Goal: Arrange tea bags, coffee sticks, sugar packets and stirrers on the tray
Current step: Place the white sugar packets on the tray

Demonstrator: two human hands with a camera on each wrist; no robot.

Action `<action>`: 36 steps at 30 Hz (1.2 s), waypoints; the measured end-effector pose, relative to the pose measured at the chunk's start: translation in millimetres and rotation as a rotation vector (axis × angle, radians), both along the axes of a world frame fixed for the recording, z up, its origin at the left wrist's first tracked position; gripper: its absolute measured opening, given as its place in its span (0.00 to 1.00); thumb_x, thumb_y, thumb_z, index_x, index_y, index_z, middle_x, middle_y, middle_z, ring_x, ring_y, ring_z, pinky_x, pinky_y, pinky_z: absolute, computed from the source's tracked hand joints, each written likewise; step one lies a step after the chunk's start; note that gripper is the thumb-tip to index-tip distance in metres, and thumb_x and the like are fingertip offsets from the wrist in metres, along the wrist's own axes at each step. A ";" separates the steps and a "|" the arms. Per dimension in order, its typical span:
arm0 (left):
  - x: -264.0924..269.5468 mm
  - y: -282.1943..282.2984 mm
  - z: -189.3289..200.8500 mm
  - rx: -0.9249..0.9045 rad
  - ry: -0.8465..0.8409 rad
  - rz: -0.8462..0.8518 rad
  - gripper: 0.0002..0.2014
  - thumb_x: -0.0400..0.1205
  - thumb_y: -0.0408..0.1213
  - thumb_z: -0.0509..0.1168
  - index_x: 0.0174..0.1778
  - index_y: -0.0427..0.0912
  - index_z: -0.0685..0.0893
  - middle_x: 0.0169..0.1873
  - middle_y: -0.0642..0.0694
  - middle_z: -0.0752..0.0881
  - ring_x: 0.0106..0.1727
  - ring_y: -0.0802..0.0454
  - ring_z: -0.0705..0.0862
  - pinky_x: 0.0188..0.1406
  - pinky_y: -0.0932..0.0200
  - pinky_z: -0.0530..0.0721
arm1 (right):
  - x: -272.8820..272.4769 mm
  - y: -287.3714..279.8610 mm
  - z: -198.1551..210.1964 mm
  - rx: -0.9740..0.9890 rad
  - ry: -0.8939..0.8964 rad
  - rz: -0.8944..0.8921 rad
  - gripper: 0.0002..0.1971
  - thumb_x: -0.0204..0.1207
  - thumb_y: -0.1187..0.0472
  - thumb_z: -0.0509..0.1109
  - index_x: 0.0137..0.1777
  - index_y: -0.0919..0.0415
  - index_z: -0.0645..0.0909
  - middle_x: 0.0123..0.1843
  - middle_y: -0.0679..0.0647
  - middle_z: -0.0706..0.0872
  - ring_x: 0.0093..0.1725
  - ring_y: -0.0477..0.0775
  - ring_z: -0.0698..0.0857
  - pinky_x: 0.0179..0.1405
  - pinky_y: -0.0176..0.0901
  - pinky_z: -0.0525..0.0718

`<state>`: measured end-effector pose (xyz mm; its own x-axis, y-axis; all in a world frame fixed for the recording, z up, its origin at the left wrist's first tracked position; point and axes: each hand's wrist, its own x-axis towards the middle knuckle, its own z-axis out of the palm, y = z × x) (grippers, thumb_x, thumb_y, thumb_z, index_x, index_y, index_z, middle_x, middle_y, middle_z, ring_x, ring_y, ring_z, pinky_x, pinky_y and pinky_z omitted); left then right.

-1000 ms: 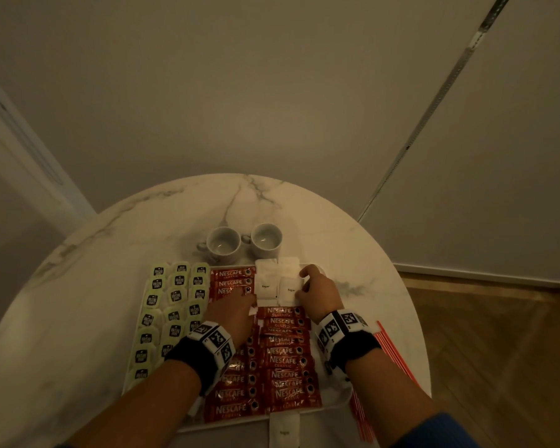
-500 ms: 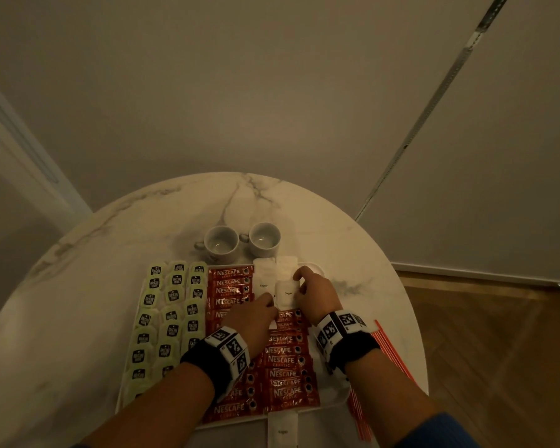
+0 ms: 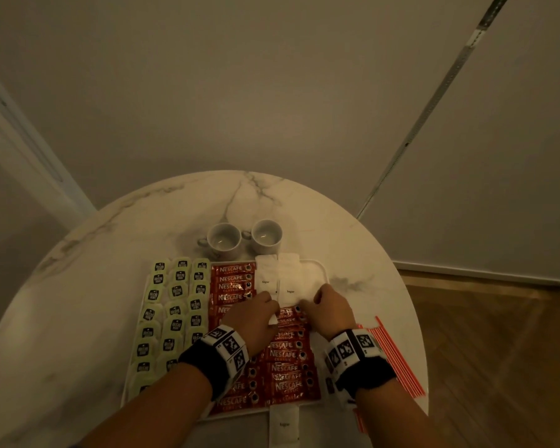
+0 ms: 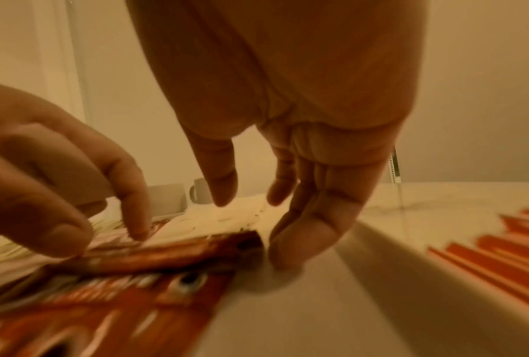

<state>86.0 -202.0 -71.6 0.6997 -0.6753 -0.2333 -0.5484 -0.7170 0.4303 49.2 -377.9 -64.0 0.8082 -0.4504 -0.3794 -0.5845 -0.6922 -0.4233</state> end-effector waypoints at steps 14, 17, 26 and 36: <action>-16.1 -8.1 -1.0 0.135 -0.088 -0.038 0.11 0.82 0.42 0.61 0.60 0.44 0.75 0.61 0.47 0.71 0.50 0.46 0.81 0.47 0.49 0.84 | -15.4 6.9 -0.2 0.172 0.025 -0.203 0.10 0.71 0.56 0.71 0.41 0.54 0.70 0.41 0.54 0.83 0.42 0.59 0.86 0.45 0.55 0.88; -17.6 -10.0 5.7 0.131 -0.117 -0.064 0.14 0.82 0.43 0.62 0.62 0.45 0.75 0.62 0.47 0.72 0.53 0.45 0.81 0.52 0.49 0.82 | -17.8 5.7 3.5 0.182 0.025 -0.201 0.09 0.71 0.56 0.70 0.41 0.54 0.71 0.42 0.55 0.85 0.42 0.58 0.87 0.45 0.56 0.89; -34.4 12.4 41.6 -0.081 -0.120 -0.025 0.14 0.82 0.45 0.62 0.61 0.48 0.72 0.55 0.49 0.82 0.53 0.50 0.82 0.54 0.54 0.82 | -45.8 18.6 47.5 0.651 -0.108 -0.272 0.06 0.78 0.63 0.69 0.53 0.63 0.79 0.39 0.64 0.88 0.27 0.55 0.84 0.22 0.41 0.80; -85.0 53.8 25.7 -0.102 0.083 -0.064 0.14 0.83 0.43 0.61 0.65 0.49 0.74 0.64 0.53 0.78 0.62 0.54 0.78 0.64 0.60 0.77 | -112.6 47.3 23.6 0.746 -0.099 -0.227 0.04 0.77 0.70 0.70 0.51 0.67 0.81 0.40 0.57 0.87 0.29 0.48 0.83 0.25 0.37 0.81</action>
